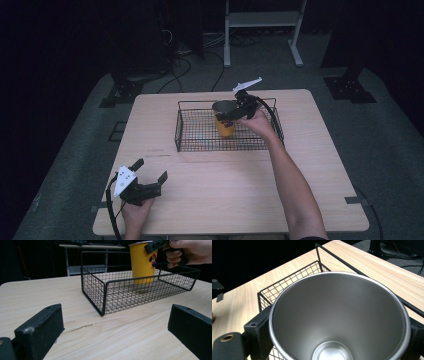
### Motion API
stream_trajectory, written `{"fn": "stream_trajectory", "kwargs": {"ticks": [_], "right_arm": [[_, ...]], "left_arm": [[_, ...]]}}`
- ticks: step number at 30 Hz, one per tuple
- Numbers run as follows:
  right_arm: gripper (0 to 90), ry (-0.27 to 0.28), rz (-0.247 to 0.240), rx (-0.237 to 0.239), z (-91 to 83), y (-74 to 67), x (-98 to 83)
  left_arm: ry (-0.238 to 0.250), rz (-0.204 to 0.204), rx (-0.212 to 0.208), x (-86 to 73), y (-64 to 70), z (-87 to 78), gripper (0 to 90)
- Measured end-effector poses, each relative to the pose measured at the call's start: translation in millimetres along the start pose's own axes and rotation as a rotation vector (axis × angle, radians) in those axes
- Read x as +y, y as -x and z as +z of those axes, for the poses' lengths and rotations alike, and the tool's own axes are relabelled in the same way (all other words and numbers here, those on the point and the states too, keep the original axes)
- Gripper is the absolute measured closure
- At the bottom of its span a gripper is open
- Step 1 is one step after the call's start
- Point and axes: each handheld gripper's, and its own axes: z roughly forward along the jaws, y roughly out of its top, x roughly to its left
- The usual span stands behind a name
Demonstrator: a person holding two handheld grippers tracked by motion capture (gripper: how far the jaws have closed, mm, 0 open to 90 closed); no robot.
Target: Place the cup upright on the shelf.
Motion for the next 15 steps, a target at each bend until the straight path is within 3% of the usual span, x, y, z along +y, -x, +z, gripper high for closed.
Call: {"fn": "stream_trajectory", "kwargs": {"ticks": [11, 15], "right_arm": [[9.0, 0.002, -0.024, -0.027, 4.6, 5.0, -6.9], [8.9, -0.005, -0.058, -0.060, 4.5, 4.4, -9.8]], "left_arm": [[-0.002, 0.001, 0.000, -0.1, 0.1, 0.0, 0.0], [-0.001, 0.001, 0.001, -0.1, 0.1, 0.0, 0.0]]}}
